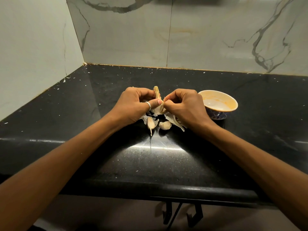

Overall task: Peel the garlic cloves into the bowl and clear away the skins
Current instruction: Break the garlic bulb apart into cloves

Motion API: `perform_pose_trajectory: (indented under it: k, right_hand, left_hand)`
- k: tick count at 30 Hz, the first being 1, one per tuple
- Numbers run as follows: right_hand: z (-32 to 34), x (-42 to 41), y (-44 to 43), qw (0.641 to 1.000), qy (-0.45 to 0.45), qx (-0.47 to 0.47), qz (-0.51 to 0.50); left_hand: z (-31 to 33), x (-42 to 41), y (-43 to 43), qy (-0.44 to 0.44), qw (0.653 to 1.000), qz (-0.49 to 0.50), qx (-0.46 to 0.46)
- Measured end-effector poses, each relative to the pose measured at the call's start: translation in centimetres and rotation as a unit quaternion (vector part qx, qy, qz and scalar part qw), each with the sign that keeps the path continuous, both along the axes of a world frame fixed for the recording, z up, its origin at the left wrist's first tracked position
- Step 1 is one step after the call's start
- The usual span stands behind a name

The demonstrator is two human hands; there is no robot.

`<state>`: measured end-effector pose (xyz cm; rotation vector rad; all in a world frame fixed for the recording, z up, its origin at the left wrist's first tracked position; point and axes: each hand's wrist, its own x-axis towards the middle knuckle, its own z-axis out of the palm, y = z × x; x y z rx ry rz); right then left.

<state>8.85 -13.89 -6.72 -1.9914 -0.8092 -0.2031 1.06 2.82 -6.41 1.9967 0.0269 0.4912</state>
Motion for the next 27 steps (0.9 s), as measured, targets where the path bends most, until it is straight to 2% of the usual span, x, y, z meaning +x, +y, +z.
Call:
perform_pose_trajectory:
  k: [8,14,19,22,27]
  right_hand:
    - [-0.14,0.00,0.02,1.000,-0.007,-0.009,-0.024]
    - [-0.17,-0.10,0.13,0.998,-0.019,-0.043,-0.039]
    - [-0.01,-0.30,0.22,0.999,-0.019,-0.045,-0.010]
    - [-0.07,-0.29,0.22,0.999,-0.018,-0.041,0.004]
    - [-0.16,-0.15,0.17,0.999,-0.017,-0.036,0.009]
  left_hand:
    - [0.21,-0.16,-0.15,0.005,0.998,-0.004,-0.064]
    - [0.26,-0.23,-0.21,0.005,0.998,-0.001,-0.057]
    - [0.12,-0.16,-0.08,-0.002,0.998,-0.006,-0.056]
    - [-0.07,-0.08,0.06,-0.010,0.999,0.001,-0.036]
    - [-0.41,0.15,0.43,-0.013,0.998,0.042,0.051]
